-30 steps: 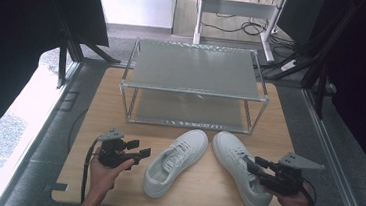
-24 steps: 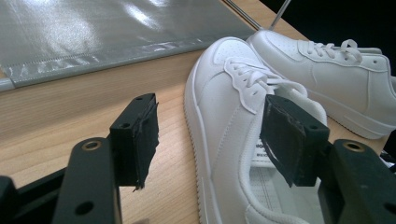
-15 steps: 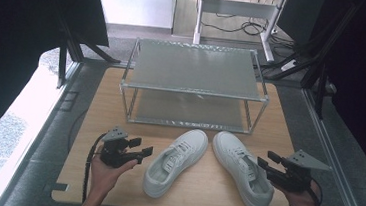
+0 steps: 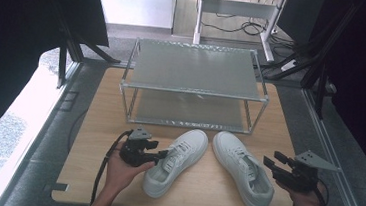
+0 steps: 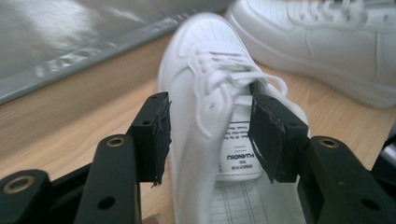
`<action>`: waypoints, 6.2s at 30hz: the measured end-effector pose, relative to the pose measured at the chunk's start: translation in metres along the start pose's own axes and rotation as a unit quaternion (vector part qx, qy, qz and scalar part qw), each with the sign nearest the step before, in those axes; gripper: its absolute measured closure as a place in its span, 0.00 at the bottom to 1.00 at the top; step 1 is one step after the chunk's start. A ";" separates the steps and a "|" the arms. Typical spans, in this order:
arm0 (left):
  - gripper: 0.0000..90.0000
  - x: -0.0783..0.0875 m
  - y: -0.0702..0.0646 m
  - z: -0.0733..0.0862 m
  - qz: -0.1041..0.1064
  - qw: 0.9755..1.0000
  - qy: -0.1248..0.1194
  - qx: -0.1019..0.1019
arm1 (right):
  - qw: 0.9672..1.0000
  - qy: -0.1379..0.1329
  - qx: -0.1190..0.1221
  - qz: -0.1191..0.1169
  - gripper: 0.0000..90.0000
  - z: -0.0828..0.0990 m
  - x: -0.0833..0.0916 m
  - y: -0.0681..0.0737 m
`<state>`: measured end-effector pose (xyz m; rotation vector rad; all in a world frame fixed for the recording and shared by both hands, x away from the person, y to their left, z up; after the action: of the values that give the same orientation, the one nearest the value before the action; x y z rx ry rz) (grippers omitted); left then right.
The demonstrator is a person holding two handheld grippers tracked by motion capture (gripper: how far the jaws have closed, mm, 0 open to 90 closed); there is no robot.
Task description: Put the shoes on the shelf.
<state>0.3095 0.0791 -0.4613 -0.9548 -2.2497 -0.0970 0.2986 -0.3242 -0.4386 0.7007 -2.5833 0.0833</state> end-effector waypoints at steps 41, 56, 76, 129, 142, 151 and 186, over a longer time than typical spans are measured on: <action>0.88 -0.045 0.003 0.012 -0.068 0.994 0.077 -0.021 | 0.990 0.121 0.068 -0.012 0.57 0.012 -0.035 0.023; 0.88 -0.044 0.005 0.013 -0.064 0.996 0.067 -0.010 | 0.972 0.204 0.113 0.014 0.66 0.010 -0.064 0.024; 0.88 -0.044 0.005 0.014 -0.062 0.996 0.061 -0.002 | 0.961 0.256 0.091 0.041 0.89 0.032 -0.085 0.004; 0.91 0.040 0.032 0.002 0.007 0.990 -0.099 0.103 | 0.996 0.085 -0.029 -0.017 0.97 0.013 -0.044 -0.003; 0.91 0.055 0.029 -0.005 0.020 0.986 -0.125 0.106 | 0.997 0.063 -0.035 -0.025 0.97 0.003 -0.038 0.002; 0.91 0.060 0.029 -0.010 0.021 0.985 -0.136 0.106 | 0.998 0.043 -0.037 -0.029 0.97 -0.007 -0.034 0.006; 0.91 0.104 0.047 -0.084 0.042 0.967 -0.227 0.105 | 0.995 -0.033 -0.045 -0.080 0.97 -0.087 -0.029 0.012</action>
<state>0.3364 0.1500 -0.3417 -1.0318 -2.5586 0.4315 0.3513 -0.2851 -0.3731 0.8853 -2.5648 -0.1093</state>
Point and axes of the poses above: each handheld gripper's, and its own axes: x roughly backward along the jaws, z roughly out of its underside, y roughly to its left, the point moved 5 cm from there along -x, roughly forward along the jaws, and after that the axes turned 3 degrees about -y, right-handed, at the moved point
